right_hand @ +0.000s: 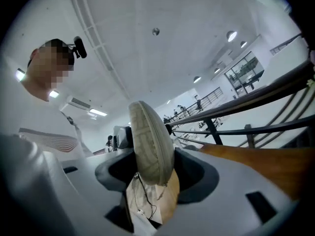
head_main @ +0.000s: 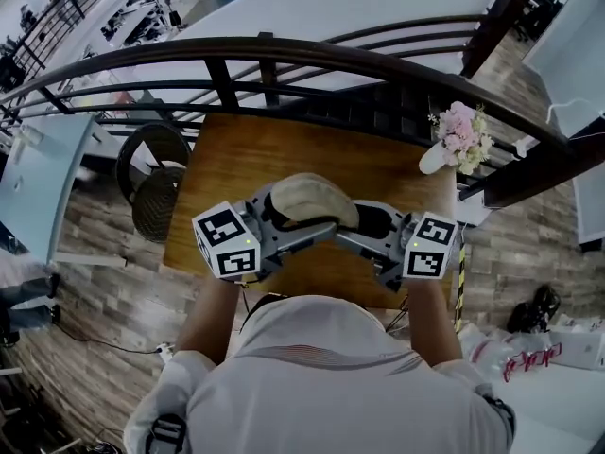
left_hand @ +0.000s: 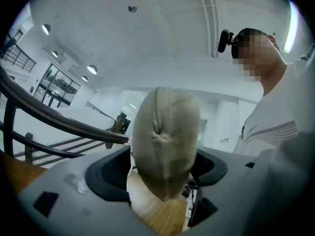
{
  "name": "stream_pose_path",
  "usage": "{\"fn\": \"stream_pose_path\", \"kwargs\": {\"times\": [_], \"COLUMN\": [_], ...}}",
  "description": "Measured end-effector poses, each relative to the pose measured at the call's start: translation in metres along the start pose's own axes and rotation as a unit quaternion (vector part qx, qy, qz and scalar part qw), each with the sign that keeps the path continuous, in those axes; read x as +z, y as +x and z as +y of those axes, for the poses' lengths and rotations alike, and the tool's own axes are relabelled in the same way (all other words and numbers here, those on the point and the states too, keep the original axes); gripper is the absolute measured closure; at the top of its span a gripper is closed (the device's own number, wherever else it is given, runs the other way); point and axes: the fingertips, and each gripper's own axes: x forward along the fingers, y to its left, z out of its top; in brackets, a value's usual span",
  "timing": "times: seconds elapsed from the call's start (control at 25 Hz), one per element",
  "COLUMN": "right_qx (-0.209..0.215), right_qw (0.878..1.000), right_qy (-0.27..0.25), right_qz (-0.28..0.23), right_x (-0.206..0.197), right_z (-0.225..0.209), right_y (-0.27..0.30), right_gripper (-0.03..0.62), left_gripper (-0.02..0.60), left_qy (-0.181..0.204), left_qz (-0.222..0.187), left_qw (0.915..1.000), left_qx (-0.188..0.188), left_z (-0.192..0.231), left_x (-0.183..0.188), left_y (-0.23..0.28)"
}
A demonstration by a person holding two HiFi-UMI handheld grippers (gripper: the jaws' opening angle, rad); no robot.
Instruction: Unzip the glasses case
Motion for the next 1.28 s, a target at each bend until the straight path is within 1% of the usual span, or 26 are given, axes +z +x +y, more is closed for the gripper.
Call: {"fn": "stream_pose_path", "kwargs": {"times": [0.08, 0.2, 0.28, 0.36, 0.44, 0.52, 0.68, 0.8, 0.84, 0.92, 1.0, 1.04, 1.08, 1.12, 1.2, 1.28], "right_qx": [0.02, 0.033, 0.035, 0.029, 0.017, -0.01, -0.07, -0.118, -0.128, -0.138, -0.156, -0.172, -0.189, -0.204, -0.227, -0.243], "right_qw": [0.999, 0.998, 0.998, 0.998, 0.999, 0.999, 0.991, 0.976, 0.971, 0.965, 0.956, 0.948, 0.937, 0.925, 0.902, 0.885], "right_qy": [-0.01, -0.003, 0.002, 0.002, -0.005, -0.033, -0.1, -0.151, -0.162, -0.173, -0.193, -0.212, -0.235, -0.259, -0.299, -0.321], "right_qz": [0.024, 0.047, 0.059, 0.055, 0.037, 0.031, 0.062, 0.106, 0.121, 0.14, 0.154, 0.164, 0.176, 0.189, 0.213, 0.235], "right_x": [-0.007, -0.012, -0.015, -0.015, -0.009, -0.005, -0.004, -0.009, -0.013, -0.02, -0.025, -0.027, -0.028, -0.028, -0.031, -0.035], "right_z": [0.008, 0.011, 0.011, 0.009, 0.006, 0.0, -0.011, -0.022, -0.025, -0.029, -0.032, -0.033, -0.035, -0.036, -0.04, -0.044], "right_y": [0.007, 0.009, 0.011, 0.012, 0.012, 0.008, -0.005, -0.012, -0.012, -0.007, -0.001, 0.002, 0.005, 0.007, 0.01, 0.012], "right_gripper": [0.312, 0.312, 0.312, 0.312, 0.309, 0.309, 0.305, 0.304, 0.304, 0.304, 0.31, 0.315, 0.319, 0.323, 0.353, 0.377], "left_gripper": [0.255, 0.255, 0.258, 0.27, 0.277, 0.284, 0.285, 0.285, 0.285, 0.285, 0.285, 0.285, 0.285, 0.285, 0.285, 0.285], "left_qy": [0.001, -0.007, -0.016, -0.035, -0.06, -0.077, -0.08, -0.092, -0.102, -0.122, -0.124, -0.119, -0.112, -0.106, -0.097, -0.096], "left_qz": [0.003, -0.008, -0.016, -0.027, -0.042, -0.055, -0.061, -0.065, -0.069, -0.076, -0.074, -0.068, -0.06, -0.052, -0.041, -0.037], "left_qw": [0.9999, 0.9995, 0.9992, 0.9987, 0.9972, 0.9955, 0.994, 0.9916, 0.99, 0.9865, 0.9857, 0.9862, 0.9868, 0.9873, 0.9875, 0.9869], "left_qx": [-0.013, -0.03, -0.033, -0.026, -0.012, 0.006, 0.042, 0.063, 0.069, 0.078, 0.087, 0.093, 0.1, 0.107, 0.117, 0.124], "left_z": [-0.006, -0.011, -0.011, -0.006, 0.003, 0.014, 0.03, 0.043, 0.047, 0.054, 0.056, 0.057, 0.058, 0.059, 0.06, 0.06], "left_x": [-0.003, -0.005, -0.005, -0.004, -0.002, 0.001, 0.009, 0.014, 0.016, 0.019, 0.019, 0.018, 0.016, 0.014, 0.009, 0.005], "left_y": [0.002, 0.002, 0.002, 0.001, -0.001, -0.003, -0.01, -0.014, -0.015, -0.015, -0.013, -0.011, -0.009, -0.008, -0.005, -0.003]}}
